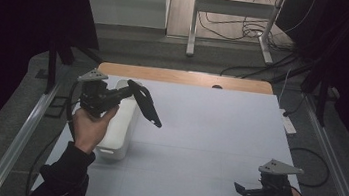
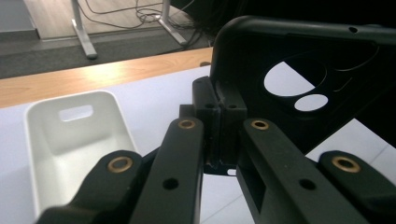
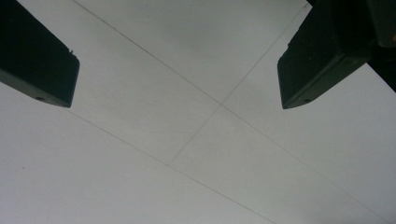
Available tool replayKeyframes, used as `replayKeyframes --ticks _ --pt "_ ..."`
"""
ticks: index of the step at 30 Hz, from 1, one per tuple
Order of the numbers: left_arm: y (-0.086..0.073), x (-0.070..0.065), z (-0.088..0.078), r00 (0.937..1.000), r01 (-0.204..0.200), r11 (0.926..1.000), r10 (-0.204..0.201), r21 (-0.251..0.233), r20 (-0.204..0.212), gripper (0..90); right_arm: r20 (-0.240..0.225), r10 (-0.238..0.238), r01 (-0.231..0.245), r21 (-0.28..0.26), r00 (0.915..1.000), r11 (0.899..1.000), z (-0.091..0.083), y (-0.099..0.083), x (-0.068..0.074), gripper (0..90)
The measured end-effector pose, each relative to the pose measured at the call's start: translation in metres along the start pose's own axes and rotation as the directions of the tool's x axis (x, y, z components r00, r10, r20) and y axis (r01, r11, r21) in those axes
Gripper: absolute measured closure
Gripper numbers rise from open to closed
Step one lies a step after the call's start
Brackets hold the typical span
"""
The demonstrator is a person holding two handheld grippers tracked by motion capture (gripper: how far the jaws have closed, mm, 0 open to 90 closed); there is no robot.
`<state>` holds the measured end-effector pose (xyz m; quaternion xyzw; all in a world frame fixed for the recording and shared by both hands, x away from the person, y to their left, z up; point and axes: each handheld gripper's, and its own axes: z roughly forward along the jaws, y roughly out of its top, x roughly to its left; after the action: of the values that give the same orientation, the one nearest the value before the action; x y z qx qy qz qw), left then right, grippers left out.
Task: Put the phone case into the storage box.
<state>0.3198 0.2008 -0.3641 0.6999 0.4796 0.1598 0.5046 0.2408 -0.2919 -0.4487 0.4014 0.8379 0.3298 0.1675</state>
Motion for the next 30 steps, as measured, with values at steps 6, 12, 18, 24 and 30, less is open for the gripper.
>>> replayKeyframes --ticks 6,12,18,24,30 --pt "0.002 0.008 -0.005 0.9997 0.010 0.9998 -0.010 -0.015 -0.024 88.7 0.007 0.020 -0.020 -0.004 0.9998 1.000 -0.004 -0.006 -0.003 0.0" --pt "0.003 0.017 -0.011 0.9984 0.021 0.9995 -0.022 -0.023 -0.051 88.7 0.014 0.026 -0.026 -0.016 0.9996 1.000 -0.006 -0.007 -0.003 0.0" --pt "0.003 0.027 -0.016 0.9957 0.032 0.9991 -0.034 -0.026 -0.086 88.7 0.014 0.021 -0.020 -0.011 0.9997 1.000 -0.005 -0.007 -0.002 0.0" --pt "0.003 0.034 -0.018 0.9931 0.034 0.9991 -0.037 -0.026 -0.111 88.7 0.015 0.018 -0.018 -0.008 0.9997 1.000 -0.005 -0.007 -0.002 0.0" --pt "0.004 0.042 -0.019 0.9888 0.036 0.9992 -0.038 -0.021 -0.144 88.7 0.014 0.015 -0.015 -0.006 0.9998 1.000 -0.005 -0.007 -0.002 0.0"
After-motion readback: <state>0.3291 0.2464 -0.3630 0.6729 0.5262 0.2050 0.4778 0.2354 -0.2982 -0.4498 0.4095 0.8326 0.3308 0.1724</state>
